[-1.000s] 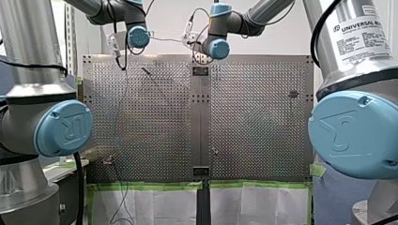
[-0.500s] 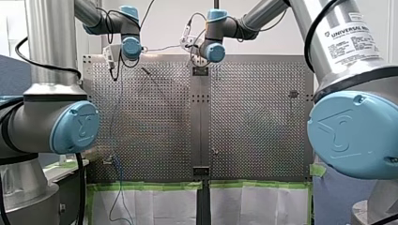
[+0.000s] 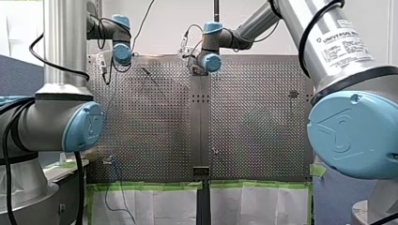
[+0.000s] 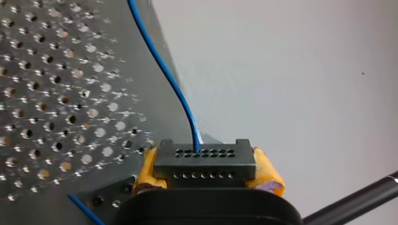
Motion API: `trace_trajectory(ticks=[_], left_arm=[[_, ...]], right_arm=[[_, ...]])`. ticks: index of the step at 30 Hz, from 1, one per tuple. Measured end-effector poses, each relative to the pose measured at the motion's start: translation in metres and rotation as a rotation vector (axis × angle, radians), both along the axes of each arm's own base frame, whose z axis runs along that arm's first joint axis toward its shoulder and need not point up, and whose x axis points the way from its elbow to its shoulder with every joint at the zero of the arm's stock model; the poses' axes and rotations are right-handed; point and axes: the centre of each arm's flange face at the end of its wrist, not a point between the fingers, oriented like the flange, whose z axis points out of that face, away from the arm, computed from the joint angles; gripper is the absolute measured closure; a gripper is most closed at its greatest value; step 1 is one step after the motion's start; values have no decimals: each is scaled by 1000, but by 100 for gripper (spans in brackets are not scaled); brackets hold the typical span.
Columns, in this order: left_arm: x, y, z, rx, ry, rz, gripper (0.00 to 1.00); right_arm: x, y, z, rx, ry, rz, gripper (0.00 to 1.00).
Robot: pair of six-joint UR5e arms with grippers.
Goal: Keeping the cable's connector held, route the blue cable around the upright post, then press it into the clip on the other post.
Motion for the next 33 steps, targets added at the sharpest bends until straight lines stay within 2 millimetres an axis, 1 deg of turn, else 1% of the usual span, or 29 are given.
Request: trace_trajectory(ticks=[4,10,13,19,26,29,33], left_arm=[[9,5,-4,3,6,-22,100],[13,-2,-5,1,3,-83,100],[17,-6,-10,-1,8,-113,100],[32,-12,-33,6,50,-173,100],[50,-21,-67,13,98,-247,100],[53,-24,-73,15,106,-280,100],[54,-27,-75,13,106,-297,100]], right_arm=[[5,-4,-13,7,9,3,100],[12,-10,-31,18,21,6,100],[14,-12,-39,23,26,6,100],[18,-16,-54,37,39,6,100],[21,-22,-75,58,60,-1,100],[23,-24,-87,68,76,-5,100],[26,-26,-106,85,102,-9,100]])
